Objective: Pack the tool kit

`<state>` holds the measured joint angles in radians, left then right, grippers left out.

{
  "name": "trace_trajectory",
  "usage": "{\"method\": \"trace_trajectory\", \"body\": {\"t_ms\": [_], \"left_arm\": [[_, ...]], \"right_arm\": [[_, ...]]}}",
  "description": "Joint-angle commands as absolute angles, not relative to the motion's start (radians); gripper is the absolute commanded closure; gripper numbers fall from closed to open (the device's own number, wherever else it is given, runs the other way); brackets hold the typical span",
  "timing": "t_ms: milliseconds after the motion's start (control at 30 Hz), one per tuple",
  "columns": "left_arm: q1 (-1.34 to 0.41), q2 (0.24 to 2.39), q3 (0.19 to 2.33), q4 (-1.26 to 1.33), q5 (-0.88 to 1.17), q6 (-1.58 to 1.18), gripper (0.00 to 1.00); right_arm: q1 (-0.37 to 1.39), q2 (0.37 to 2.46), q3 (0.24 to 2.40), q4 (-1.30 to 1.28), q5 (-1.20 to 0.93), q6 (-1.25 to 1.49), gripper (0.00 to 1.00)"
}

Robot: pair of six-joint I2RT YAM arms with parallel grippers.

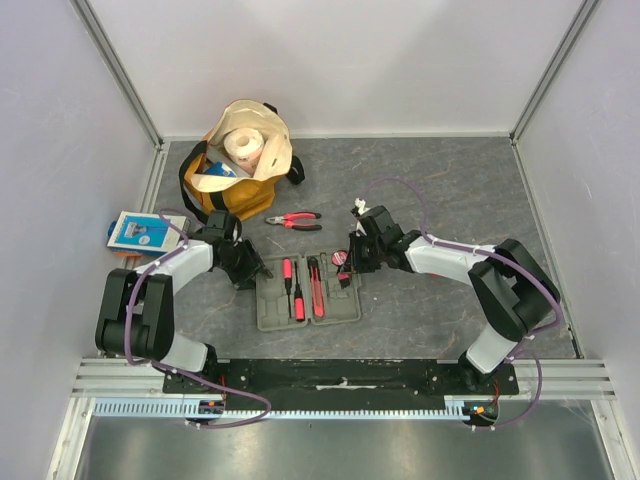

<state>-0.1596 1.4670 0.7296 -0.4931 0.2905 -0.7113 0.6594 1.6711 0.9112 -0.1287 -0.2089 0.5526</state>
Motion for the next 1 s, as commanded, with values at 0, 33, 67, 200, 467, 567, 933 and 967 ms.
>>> {"method": "trace_trajectory", "body": {"t_ms": [0,33,67,200,467,567,933,967], "left_arm": [[-0.152,1.479,0.719,-0.449,0.351,-0.768,0.46],[-0.150,1.485,0.716,-0.445,0.357,-0.773,0.47],[-0.149,1.489,0.716,-0.442,0.365,-0.776,0.47],[-0.146,1.520,0.715,-0.426,0.399,-0.801,0.50],[-0.135,1.542,0.692,-0.394,0.422,-0.871,0.62],[-0.130,1.540,0.686,-0.388,0.413,-0.890,0.63],[-0.123,1.560,0.673,-0.374,0.416,-0.903,0.64],[-0.123,1.563,0.675,-0.373,0.416,-0.904,0.64]], "right_arm": [[0.669,1.671,0.890,-0.081,-0.201,0.554,1.00],[0.667,1.667,0.885,-0.083,-0.196,0.554,1.00],[0.667,1.669,0.881,-0.080,-0.192,0.555,1.00],[0.667,1.677,0.871,-0.078,-0.186,0.563,1.00],[0.667,1.657,0.887,-0.110,-0.176,0.609,0.97],[0.667,1.646,0.893,-0.117,-0.172,0.611,0.98],[0.667,1.632,0.871,-0.124,-0.146,0.580,1.00],[0.667,1.631,0.870,-0.124,-0.143,0.580,1.00]]}}
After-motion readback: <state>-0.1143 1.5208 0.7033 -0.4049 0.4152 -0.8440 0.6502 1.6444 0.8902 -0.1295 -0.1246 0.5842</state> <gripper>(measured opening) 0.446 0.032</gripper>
